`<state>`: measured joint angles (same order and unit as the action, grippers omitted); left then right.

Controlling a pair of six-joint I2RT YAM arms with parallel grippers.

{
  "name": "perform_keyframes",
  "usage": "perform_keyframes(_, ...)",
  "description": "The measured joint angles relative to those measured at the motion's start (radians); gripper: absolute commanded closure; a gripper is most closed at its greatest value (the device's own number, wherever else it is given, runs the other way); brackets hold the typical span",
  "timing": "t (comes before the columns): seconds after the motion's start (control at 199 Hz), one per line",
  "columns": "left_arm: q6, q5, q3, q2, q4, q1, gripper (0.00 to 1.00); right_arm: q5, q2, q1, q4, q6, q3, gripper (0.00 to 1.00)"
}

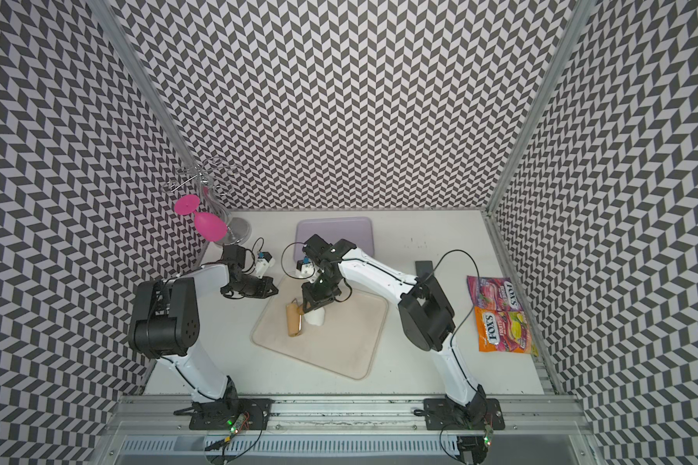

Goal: Roll out the dumpling wrappers from the dough
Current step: Flatten out the dough on the work surface.

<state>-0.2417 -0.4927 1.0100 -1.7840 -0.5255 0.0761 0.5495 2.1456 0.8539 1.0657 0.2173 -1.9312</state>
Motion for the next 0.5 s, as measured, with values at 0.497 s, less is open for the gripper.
perform_keyframes(0.497, 0.0, 0.0, 0.0, 0.0, 0.0, 0.0, 1.0, -0.235, -0.107, 0.008, 0.179, 0.099, -0.156, 1.0)
